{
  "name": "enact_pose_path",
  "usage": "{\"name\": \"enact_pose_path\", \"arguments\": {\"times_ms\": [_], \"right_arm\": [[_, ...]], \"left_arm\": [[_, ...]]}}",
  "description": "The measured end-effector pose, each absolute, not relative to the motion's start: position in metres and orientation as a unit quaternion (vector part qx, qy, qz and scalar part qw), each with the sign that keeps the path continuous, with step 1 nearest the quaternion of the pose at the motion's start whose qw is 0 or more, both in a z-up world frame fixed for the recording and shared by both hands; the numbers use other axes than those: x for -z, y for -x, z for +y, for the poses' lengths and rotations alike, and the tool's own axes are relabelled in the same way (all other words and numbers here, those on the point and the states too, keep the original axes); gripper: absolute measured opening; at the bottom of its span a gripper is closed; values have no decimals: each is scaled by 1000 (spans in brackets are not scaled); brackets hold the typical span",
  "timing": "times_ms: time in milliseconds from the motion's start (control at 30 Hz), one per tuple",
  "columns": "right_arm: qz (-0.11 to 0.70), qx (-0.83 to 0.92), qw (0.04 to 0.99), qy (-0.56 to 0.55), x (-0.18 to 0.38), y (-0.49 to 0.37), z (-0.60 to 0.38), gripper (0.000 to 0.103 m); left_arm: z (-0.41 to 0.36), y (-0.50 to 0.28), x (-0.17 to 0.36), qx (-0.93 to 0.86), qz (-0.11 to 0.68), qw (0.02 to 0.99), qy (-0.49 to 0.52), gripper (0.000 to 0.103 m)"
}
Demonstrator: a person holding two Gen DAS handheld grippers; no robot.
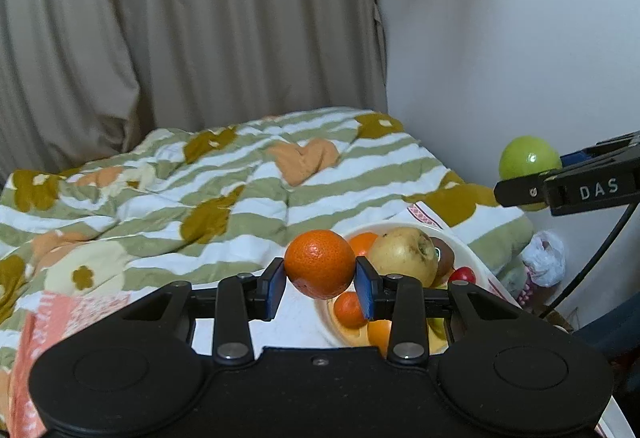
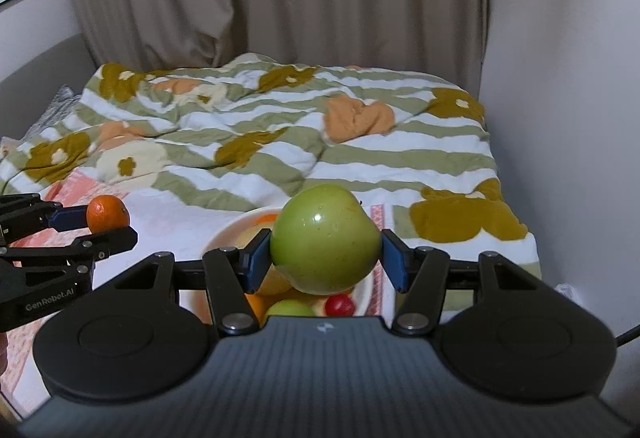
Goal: Organize fruits
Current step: 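Carry the tangerine and green apple to the cream bowl and release both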
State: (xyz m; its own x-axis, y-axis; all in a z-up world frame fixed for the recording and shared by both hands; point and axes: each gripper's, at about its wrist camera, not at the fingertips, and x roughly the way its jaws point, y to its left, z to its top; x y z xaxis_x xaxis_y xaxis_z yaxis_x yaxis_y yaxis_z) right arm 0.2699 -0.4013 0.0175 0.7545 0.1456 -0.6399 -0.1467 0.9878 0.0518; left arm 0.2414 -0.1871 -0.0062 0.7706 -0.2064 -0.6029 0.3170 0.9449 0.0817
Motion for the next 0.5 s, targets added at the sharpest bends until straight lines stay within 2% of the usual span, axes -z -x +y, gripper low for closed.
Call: {"name": "enact_pose_path", "arguments": {"times_ms": [500], "right_arm": [[381,-51,923,-22,23,-344,-408,73]], "left_arm": [[-197,-330,61,172,389,901,-81,41]]}}
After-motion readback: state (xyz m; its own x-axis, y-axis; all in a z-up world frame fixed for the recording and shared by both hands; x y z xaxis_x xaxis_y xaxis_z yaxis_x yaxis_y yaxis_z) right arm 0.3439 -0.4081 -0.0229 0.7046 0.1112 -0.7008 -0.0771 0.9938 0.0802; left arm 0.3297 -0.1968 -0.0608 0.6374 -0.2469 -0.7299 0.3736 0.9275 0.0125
